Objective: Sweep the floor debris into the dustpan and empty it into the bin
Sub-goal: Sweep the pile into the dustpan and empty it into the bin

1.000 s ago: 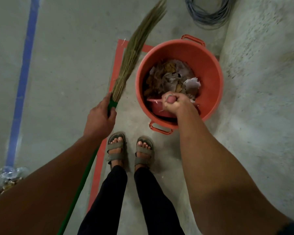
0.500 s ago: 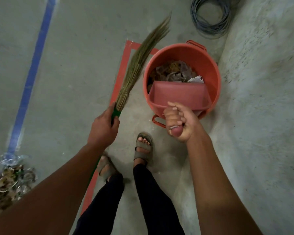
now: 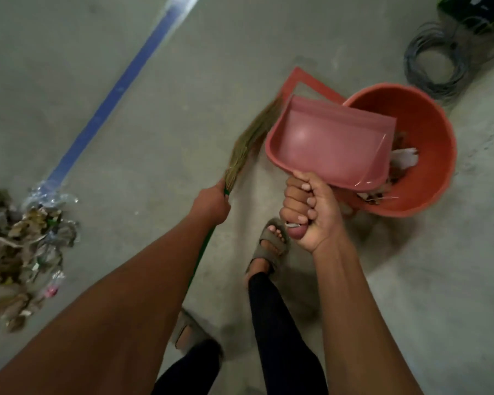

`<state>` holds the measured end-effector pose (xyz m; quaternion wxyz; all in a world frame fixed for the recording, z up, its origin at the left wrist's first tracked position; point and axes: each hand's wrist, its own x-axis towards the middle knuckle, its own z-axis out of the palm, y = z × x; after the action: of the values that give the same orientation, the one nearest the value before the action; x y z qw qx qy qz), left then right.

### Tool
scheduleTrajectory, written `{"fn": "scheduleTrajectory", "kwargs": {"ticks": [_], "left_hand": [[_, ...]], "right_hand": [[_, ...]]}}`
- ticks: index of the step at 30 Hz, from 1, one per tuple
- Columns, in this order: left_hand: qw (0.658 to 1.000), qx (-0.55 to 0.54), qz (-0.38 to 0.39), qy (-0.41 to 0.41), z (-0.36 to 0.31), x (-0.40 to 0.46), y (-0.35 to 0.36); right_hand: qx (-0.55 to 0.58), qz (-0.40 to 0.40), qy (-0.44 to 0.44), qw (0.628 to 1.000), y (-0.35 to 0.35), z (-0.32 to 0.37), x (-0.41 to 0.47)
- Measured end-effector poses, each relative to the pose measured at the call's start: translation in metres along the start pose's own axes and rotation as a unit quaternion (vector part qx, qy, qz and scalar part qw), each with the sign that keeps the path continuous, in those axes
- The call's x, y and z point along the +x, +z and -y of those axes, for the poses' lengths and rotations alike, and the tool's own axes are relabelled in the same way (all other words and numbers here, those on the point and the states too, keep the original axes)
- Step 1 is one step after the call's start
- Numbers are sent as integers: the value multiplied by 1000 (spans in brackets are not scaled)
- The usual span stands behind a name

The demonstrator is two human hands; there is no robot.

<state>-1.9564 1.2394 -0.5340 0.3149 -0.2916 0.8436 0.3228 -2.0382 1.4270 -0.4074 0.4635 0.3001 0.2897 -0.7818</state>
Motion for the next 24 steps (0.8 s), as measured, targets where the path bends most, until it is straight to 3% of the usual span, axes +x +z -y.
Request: {"fn": "scheduleTrajectory", "kwargs": {"ticks": [3, 11, 17, 24], "left_hand": [[995, -54, 23, -82, 75, -13, 13], [942, -148, -92, -286, 292, -105, 37], [928, -215, -229, -201, 375, -159, 22], [916, -261, -272, -138, 396, -125, -1]], "right_hand": [[-16, 9, 29, 999, 6, -58, 23], [-90, 8, 142, 986, 29, -234, 54], [-167, 33, 217, 961, 68, -327, 58], [-197, 58, 256, 945, 92, -397, 88]]}}
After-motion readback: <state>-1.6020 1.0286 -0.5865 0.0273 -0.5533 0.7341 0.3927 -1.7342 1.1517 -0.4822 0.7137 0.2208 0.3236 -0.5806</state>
